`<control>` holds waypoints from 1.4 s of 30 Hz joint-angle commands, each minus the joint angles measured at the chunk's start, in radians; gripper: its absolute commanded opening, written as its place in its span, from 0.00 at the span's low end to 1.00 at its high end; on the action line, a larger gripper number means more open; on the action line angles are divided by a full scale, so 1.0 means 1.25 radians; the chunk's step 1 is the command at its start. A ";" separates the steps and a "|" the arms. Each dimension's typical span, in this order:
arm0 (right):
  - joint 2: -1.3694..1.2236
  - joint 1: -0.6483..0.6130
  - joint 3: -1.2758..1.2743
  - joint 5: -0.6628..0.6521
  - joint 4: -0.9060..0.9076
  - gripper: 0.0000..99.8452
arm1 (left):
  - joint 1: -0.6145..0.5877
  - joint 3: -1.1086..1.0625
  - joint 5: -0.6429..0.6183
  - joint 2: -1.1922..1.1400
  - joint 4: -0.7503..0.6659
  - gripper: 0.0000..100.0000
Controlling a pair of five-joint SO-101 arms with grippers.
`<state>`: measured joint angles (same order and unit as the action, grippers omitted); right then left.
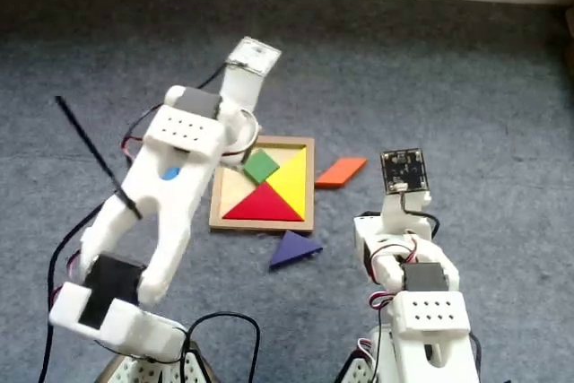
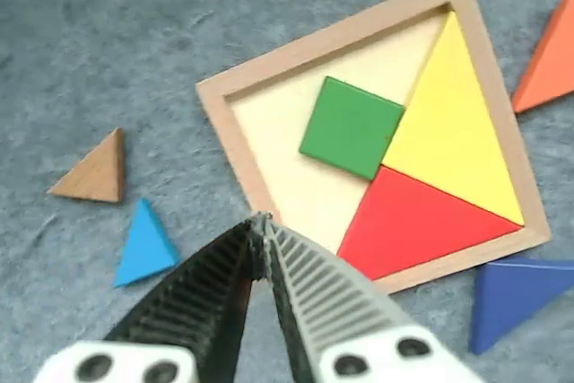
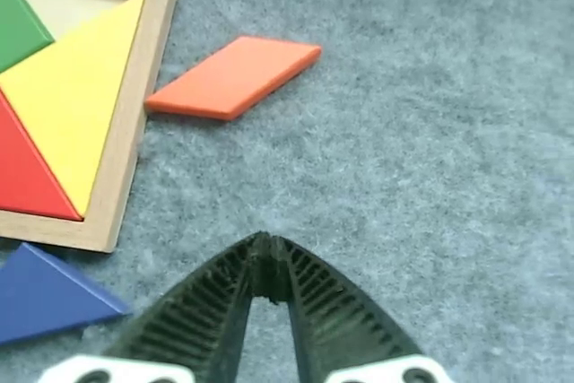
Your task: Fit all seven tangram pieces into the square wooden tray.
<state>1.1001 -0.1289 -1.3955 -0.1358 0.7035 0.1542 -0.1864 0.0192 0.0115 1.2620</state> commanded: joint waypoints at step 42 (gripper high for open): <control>0.009 0.009 0.006 -0.010 -0.023 0.01 | -0.327 0.055 0.291 -0.296 -0.103 0.14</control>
<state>1.1001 -0.1289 -1.3955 -0.1358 0.7035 -0.2524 -0.1665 0.3736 -0.3613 1.1208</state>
